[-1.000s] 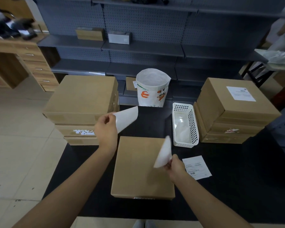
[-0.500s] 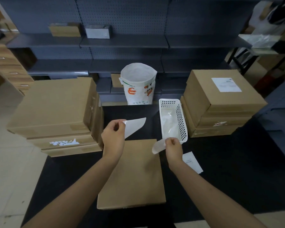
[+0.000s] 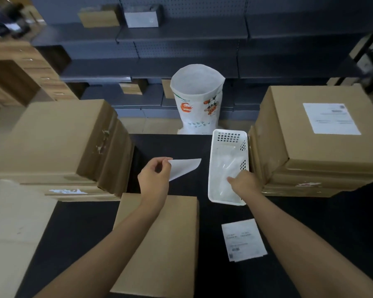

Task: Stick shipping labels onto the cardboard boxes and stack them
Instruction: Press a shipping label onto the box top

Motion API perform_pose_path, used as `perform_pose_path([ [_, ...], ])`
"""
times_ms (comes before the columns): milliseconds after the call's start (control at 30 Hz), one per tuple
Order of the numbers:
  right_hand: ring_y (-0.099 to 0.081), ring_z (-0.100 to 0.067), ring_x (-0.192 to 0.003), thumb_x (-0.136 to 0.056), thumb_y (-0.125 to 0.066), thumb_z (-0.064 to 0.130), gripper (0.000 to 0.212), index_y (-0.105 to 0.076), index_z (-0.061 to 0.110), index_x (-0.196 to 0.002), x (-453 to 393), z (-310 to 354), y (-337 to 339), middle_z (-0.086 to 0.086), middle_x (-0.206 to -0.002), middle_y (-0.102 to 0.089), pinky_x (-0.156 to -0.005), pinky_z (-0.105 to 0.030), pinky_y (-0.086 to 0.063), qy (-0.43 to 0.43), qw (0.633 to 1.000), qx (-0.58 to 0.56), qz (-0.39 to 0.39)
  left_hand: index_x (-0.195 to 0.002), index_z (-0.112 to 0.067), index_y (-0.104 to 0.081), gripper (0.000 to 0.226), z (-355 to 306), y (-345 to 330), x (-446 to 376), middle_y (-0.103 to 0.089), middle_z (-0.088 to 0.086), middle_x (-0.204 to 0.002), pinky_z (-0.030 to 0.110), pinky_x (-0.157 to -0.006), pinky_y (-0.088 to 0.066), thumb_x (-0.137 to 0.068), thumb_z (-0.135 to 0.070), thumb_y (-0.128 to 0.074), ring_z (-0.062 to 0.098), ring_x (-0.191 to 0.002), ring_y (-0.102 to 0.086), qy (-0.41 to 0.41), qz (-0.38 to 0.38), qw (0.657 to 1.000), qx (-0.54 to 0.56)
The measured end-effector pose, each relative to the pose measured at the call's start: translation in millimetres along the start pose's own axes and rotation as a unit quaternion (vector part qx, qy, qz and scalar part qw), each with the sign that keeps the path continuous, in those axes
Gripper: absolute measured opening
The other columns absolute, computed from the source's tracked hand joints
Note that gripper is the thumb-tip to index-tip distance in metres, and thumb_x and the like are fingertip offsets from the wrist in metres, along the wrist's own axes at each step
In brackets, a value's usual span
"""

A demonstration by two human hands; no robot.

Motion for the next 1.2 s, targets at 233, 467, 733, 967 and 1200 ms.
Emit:
perform_pose_path([
  [233,-0.062,-0.029,-0.099,-0.103,-0.032,0.026,0.040,-0.064,0.003,-0.100,-10.9,-1.9,-3.9,-0.013,-0.109,-0.066,-0.068,-0.028,-0.040,0.006,0.998,0.063,-0.026,-0.088,-0.032,-0.065,0.017,-0.8,-15.8,-4.3,-0.061,-0.020,-0.087,0.004,-0.061,-0.036,-0.093,-0.022,-0.052,-0.005,-0.084,-0.054,0.013,-0.010,1.000,-0.015],
  [467,-0.059,-0.021,-0.069,-0.100,-0.035,0.042,0.050,-0.068,0.006,-0.091,22.8,40.4,13.3,-0.005,-0.080,-0.064,-0.060,-0.027,-0.041,0.000,0.975,-0.223,-0.014,-0.089,-0.031,-0.065,0.016,-5.2,-13.3,-4.3,-0.061,-0.021,-0.086,0.003,-0.063,-0.038,-0.093,-0.021,-0.053,-0.010,-0.085,-0.054,-0.022,-0.013,0.999,-0.021],
  [733,-0.072,-0.012,-0.067,-0.089,-0.062,0.035,0.028,-0.071,0.009,-0.089,104.0,118.4,-26.5,-0.002,-0.074,-0.075,-0.053,-0.020,-0.054,-0.025,0.842,-0.495,0.212,-0.097,-0.017,-0.070,0.013,-27.3,12.1,27.9,-0.067,-0.010,-0.087,0.023,-0.073,-0.054,-0.091,-0.017,-0.059,0.004,-0.081,-0.063,-0.238,0.066,0.964,-0.095],
  [967,-0.061,-0.012,-0.060,-0.087,-0.051,0.020,0.020,-0.059,0.016,-0.070,150.9,123.0,-44.1,0.000,-0.067,-0.064,-0.065,-0.032,-0.051,0.092,0.925,-0.364,0.059,-0.098,-0.015,-0.071,0.013,-8.4,64.5,71.7,-0.070,-0.005,-0.094,0.031,-0.070,-0.054,-0.086,-0.017,-0.066,0.010,-0.082,-0.065,-0.401,0.131,0.890,-0.176],
  [1200,-0.060,-0.006,-0.076,-0.097,-0.050,0.019,0.015,-0.056,0.016,-0.084,204.8,90.0,-102.8,0.004,-0.085,-0.063,-0.053,-0.011,-0.042,0.124,0.935,-0.331,0.030,-0.108,-0.018,-0.067,0.022,69.1,97.1,105.7,-0.067,-0.005,-0.108,0.035,-0.087,-0.048,-0.094,-0.030,-0.054,0.012,-0.098,-0.061,-0.401,0.271,0.854,-0.193],
])
Point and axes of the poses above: each hand's wrist, its own x-axis away from the middle knuckle, its own y-axis out of the back of the hand, z = x × y, the point moved 7 cm from there along -x, towards the middle knuckle
